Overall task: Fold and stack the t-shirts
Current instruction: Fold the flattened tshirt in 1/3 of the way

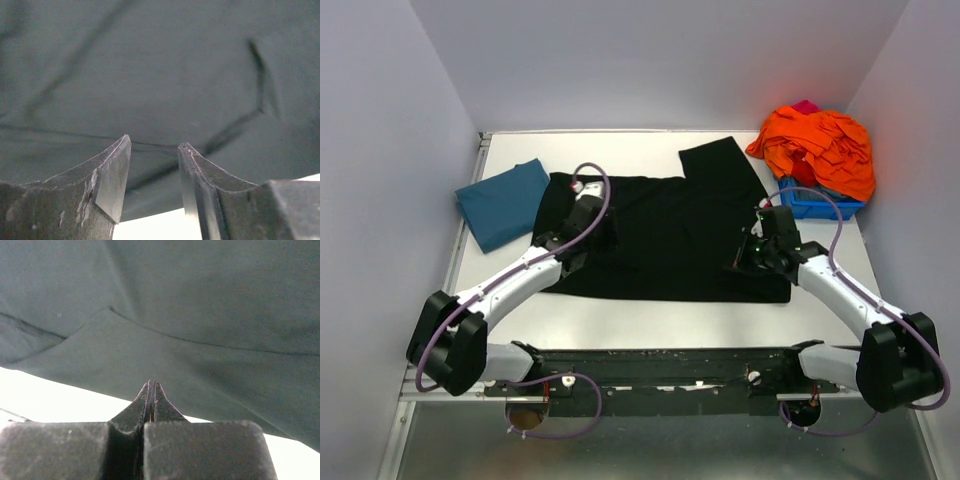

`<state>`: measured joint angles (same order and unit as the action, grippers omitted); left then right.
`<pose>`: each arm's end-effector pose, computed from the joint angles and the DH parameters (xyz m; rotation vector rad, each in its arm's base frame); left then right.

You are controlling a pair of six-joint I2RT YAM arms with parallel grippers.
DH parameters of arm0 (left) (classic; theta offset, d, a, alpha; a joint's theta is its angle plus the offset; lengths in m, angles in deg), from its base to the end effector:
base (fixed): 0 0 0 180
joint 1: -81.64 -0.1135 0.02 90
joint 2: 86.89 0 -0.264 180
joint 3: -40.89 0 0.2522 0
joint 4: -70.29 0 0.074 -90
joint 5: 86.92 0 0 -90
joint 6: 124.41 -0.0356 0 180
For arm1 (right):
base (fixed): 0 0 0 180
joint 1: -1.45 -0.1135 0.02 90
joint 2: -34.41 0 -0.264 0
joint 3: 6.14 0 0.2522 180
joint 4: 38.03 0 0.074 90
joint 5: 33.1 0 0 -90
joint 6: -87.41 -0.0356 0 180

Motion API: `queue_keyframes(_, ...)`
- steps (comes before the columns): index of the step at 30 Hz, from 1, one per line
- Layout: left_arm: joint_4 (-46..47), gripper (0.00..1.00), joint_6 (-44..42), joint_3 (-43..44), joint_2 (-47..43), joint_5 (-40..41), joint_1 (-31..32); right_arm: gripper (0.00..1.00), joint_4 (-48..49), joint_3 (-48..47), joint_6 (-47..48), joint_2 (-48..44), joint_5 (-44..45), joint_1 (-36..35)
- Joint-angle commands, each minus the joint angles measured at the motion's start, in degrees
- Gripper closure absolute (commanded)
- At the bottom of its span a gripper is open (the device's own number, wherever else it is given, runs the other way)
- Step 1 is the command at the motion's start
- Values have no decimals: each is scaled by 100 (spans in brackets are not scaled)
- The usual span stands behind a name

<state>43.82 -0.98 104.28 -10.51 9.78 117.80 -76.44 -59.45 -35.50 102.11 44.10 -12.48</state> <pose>0.2350 -0.1666 0.2439 -0.0088 2.3060 -0.5101 0.2212 0.0630 0.2085 0.3275 2.5468 0.6073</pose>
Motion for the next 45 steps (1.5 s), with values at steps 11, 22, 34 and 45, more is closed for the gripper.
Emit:
queue_keyframes(11,-1867,58,1509,407,254,2933,-1673,99,2270,922,100,270,497,-558)
queue_keyframes(22,-2323,60,1534,1101,1572,3206,-2271,99,2772,1476,-102,-38,568,-558)
queue_keyframes(34,-2359,61,2097,1401,2522,2723,-2509,99,2772,1520,-128,-126,541,-558)
queue_keyframes(45,-1753,57,2080,1102,2180,2187,-2570,99,2781,1494,-111,-38,497,-558)
